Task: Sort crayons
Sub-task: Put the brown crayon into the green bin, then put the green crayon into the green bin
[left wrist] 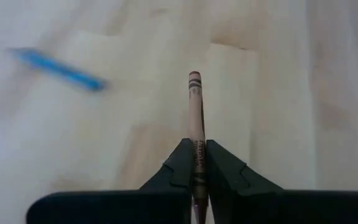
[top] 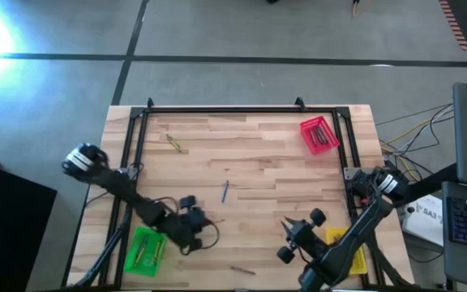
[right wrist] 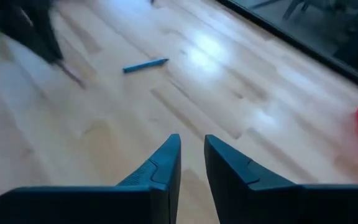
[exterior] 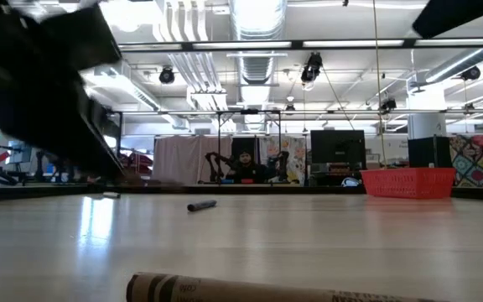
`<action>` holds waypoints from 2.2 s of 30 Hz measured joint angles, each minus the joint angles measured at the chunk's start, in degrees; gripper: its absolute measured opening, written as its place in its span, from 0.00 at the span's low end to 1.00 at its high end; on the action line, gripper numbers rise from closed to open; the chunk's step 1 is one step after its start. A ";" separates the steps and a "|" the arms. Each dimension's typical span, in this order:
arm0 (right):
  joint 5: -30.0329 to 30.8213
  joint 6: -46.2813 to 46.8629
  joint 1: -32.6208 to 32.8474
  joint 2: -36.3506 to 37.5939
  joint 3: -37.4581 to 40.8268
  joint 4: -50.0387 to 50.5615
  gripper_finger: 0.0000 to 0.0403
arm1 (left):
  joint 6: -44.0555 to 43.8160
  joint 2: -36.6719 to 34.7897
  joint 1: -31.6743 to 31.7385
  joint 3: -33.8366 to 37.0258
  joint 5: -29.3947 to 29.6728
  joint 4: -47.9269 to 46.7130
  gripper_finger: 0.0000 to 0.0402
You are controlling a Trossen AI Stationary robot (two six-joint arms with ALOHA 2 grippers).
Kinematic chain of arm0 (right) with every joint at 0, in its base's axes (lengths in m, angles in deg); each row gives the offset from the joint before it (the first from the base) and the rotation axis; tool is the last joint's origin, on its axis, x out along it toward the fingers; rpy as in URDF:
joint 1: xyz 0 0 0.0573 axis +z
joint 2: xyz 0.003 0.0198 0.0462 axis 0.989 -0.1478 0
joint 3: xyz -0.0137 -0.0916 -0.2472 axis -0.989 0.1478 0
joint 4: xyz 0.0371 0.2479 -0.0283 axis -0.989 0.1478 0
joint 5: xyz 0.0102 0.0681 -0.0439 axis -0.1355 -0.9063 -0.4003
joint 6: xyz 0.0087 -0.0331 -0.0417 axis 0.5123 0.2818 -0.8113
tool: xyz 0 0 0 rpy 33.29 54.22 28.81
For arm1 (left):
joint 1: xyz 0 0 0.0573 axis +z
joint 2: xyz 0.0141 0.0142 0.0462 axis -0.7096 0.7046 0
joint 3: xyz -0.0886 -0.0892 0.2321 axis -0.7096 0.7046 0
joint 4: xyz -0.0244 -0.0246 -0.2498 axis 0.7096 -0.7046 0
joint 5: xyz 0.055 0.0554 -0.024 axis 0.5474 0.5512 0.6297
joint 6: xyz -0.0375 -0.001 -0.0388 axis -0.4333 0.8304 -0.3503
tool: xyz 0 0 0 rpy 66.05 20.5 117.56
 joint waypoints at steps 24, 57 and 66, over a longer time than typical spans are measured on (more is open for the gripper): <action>-9.49 -15.07 -11.40 -0.02 0.15 -6.15 0.24 | -66.47 1.38 -36.86 -26.91 -7.69 -71.03 0.00; -16.09 -16.64 -11.07 0.15 0.15 -7.08 0.28 | -74.34 2.69 -31.36 -29.08 -0.09 -88.18 0.31; -16.04 -17.76 -11.15 0.15 0.15 -7.08 0.28 | -50.56 -18.50 -5.16 -11.32 9.38 -75.62 0.28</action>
